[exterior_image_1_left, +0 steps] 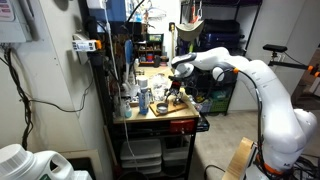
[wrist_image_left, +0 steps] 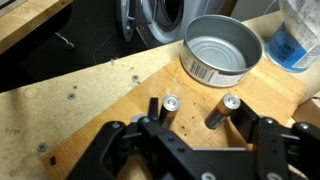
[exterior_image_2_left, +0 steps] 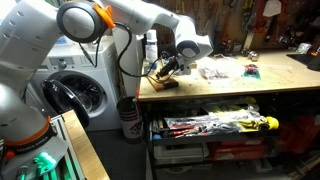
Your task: Put the white can on the wooden boar, then put the batteries in the can
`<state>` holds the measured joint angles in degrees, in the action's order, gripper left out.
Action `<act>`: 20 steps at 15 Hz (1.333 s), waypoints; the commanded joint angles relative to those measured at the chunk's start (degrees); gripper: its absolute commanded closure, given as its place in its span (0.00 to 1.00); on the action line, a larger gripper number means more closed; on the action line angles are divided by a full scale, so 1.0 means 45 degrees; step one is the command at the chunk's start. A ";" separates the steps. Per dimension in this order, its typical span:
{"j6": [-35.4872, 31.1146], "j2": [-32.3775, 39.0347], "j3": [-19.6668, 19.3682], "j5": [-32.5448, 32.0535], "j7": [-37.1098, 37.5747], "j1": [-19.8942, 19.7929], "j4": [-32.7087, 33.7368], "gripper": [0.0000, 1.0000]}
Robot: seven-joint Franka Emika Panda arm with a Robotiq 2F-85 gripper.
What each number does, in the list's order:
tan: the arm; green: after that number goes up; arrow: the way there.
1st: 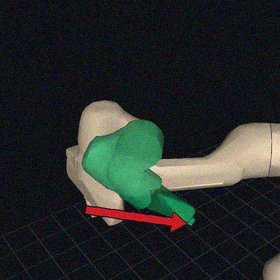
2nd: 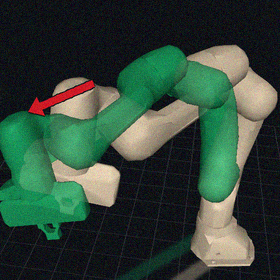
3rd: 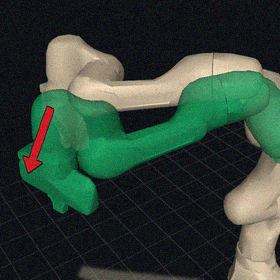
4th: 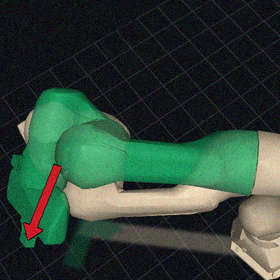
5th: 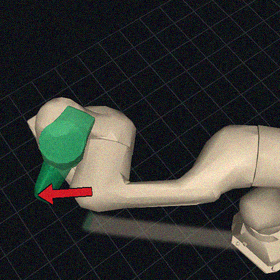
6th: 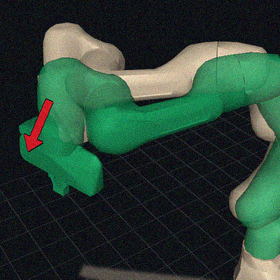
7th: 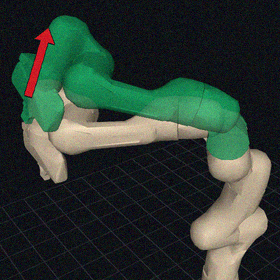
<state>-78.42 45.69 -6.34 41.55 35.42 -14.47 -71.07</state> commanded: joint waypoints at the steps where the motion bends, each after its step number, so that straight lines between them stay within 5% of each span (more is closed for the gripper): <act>1: 0.0492 0.0350 -0.0013 0.0097 0.0243 -0.0143 0.0509 0.28; 11: 0.0542 0.0442 -0.0014 0.0067 0.0318 -0.0144 0.0620 0.38; 18: 0.0505 0.0416 -0.0016 0.0109 0.0315 -0.0187 0.0648 0.37; 20: 0.0487 0.0404 -0.0025 0.0120 0.0308 -0.0224 0.0680 0.48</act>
<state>-78.21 46.30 -6.35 41.55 35.88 -14.60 -70.21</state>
